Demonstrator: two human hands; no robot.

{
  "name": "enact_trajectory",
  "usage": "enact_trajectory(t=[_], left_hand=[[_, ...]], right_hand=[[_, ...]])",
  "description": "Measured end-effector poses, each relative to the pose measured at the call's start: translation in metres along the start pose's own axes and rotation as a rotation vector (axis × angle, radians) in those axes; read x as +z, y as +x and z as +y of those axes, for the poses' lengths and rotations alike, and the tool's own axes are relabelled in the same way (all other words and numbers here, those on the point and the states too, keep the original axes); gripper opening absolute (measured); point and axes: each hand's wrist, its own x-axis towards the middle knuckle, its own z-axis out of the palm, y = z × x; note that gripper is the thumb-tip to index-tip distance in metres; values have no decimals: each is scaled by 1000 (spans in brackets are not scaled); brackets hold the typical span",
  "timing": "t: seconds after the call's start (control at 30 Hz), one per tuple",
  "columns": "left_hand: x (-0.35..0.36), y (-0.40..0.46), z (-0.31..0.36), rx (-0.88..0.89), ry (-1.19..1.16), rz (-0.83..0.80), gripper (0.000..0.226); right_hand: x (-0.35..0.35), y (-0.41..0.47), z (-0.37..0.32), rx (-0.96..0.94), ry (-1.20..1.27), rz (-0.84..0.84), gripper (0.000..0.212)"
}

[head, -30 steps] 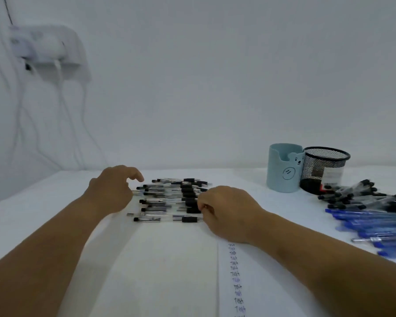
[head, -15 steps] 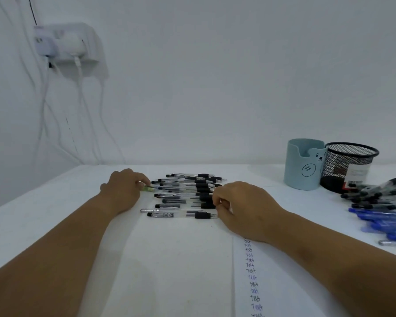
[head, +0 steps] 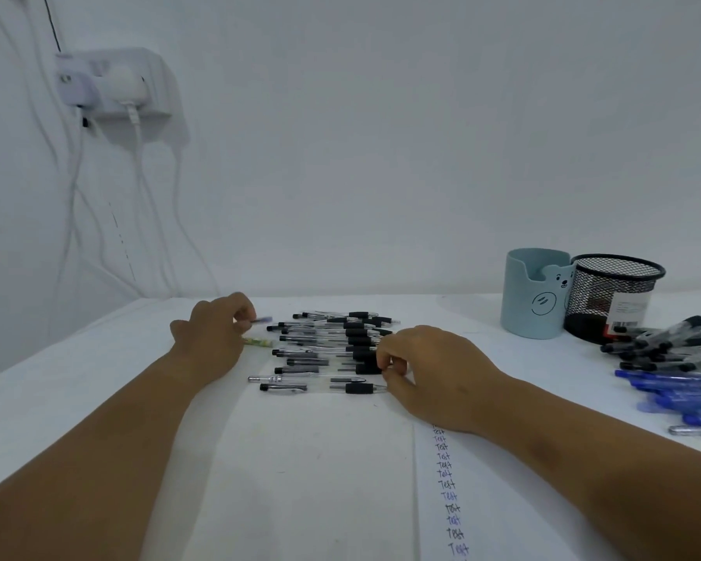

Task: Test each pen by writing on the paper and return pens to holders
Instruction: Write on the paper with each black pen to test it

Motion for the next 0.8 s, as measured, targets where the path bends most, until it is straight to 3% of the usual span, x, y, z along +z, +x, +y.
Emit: enact_trajectory(t=[0.17,0.3,0.4,0.47,0.53,0.63,0.8], left_hand=[[-7,-6,24,222,-228,195,35],[-16,-26,62,502,-432,39,33],[-14,-39,90,647,-404,-50,24],[-8,-47,105,721,-377,-86,18],[-2,-52,114,722,-394,-113,17],[0,-54,117,665,-393,-113,15],[-3,-56,111,575,-361,-170,24]], right_hand=[[1,0,3,8,21,7,15],[-1,1,7,85,212,157,17],[-4,0,9,87,501,336,27],[-7,-2,10,41,571,377,15],[-8,-3,11,58,600,411,4],[-11,-1,16,175,705,477,14],[-18,4,19,274,878,555,12]])
